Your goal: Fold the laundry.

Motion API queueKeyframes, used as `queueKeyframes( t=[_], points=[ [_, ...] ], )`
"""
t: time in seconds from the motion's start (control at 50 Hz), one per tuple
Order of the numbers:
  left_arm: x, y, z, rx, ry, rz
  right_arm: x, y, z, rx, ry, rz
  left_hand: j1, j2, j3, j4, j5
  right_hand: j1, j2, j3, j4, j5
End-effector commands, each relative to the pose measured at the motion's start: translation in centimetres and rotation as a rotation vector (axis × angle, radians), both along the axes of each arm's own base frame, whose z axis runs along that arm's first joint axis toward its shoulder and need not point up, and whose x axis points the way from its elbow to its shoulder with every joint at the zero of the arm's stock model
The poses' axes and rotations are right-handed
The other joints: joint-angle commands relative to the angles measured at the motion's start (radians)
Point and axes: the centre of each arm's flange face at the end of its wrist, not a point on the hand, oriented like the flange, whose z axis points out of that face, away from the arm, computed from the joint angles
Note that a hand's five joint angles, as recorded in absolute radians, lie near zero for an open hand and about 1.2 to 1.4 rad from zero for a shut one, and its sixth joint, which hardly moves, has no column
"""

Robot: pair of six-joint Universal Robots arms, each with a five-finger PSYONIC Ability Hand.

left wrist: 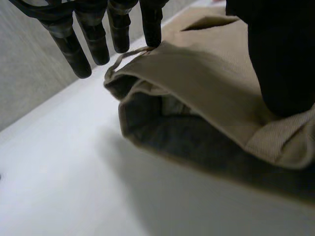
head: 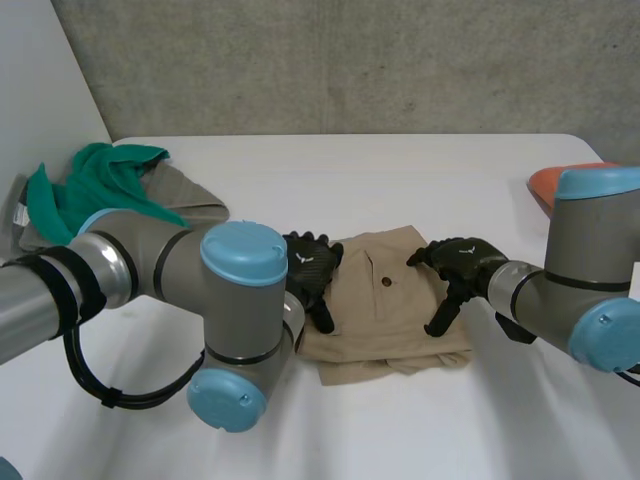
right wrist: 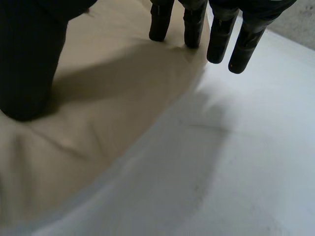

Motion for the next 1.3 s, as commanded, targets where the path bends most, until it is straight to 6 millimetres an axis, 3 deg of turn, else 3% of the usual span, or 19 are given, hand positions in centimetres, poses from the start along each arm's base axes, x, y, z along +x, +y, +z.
queueKeyframes(
  t=[0.02,0.14,0.2,0.26,0.32,0.34,0.42,0.48,0.6,0.68,0.76,1.02,1.3],
  points=[
    [0.2,0.3,-0.2,0.000,-0.037,-0.015,0.1,0.0,0.8,-0.056,0.039,0.005,0.031,0.033,0.022,0.031,0.028,0.002,-0.044,-0.040,-0.059,-0.058],
    [-0.1,0.5,1.8,-0.032,0.004,-0.026,0.0,0.7,4.7,-0.158,-0.007,-0.003,0.025,0.027,0.016,0.025,0.022,0.002,-0.044,-0.040,-0.059,-0.058],
    [0.1,0.3,5.7,-0.095,0.071,-0.030,-0.1,1.0,5.6,-0.207,-0.030,-0.008,0.022,0.024,0.013,0.022,0.019,0.002,-0.044,-0.040,-0.059,-0.058],
    [0.5,0.4,9.4,-0.151,0.134,-0.051,-0.5,2.0,7.8,-0.311,-0.060,-0.019,0.022,0.024,0.013,0.022,0.019,0.002,-0.044,-0.040,-0.059,-0.058],
    [1.0,0.7,11.6,-0.183,0.171,-0.078,-1.1,3.7,9.3,-0.395,-0.070,-0.032,0.025,0.027,0.016,0.025,0.022,0.002,-0.044,-0.040,-0.059,-0.058],
    [1.3,1.0,13.0,-0.201,0.199,-0.105,-1.2,4.1,9.4,-0.408,-0.073,-0.031,0.031,0.033,0.022,0.031,0.028,0.002,-0.044,-0.040,-0.059,-0.058],
    [2.1,2.1,15.7,-0.210,0.257,-0.200,-1.5,6.5,8.8,-0.428,-0.078,-0.020,0.063,0.065,0.054,0.063,0.060,0.002,-0.044,-0.040,-0.059,-0.058],
    [2.8,3.0,16.9,-0.174,0.279,-0.274,-1.3,8.9,6.7,-0.392,-0.071,0.018,0.072,0.074,0.063,0.072,0.069,0.002,-0.044,-0.040,-0.059,-0.058],
    [3.8,3.3,17.3,-0.067,0.301,-0.336,0.3,12.9,3.0,-0.361,-0.083,0.124,0.090,0.092,0.081,0.090,0.087,0.002,-0.044,-0.040,-0.059,-0.058],
    [3.7,3.8,17.2,-0.035,0.304,-0.378,1.2,13.3,-0.3,-0.315,-0.065,0.153,0.090,0.092,0.081,0.090,0.087,0.002,-0.044,-0.040,-0.059,-0.058],
    [3.7,3.9,17.1,-0.029,0.303,-0.385,1.9,13.1,-2.2,-0.315,-0.048,0.152,0.090,0.092,0.081,0.090,0.087,0.002,-0.044,-0.040,-0.059,-0.058],
    [3.7,3.9,16.9,-0.025,0.301,-0.380,3.3,9.7,-3.7,-0.525,-0.016,0.081,0.090,0.092,0.081,0.090,0.087,0.002,-0.044,-0.040,-0.059,-0.058],
    [3.7,4.0,16.9,-0.019,0.302,-0.380,4.6,7.6,-3.9,-0.560,-0.029,0.076,0.084,0.086,0.075,0.084,0.081,0.047,0.001,0.005,-0.014,-0.013]
  ],
)
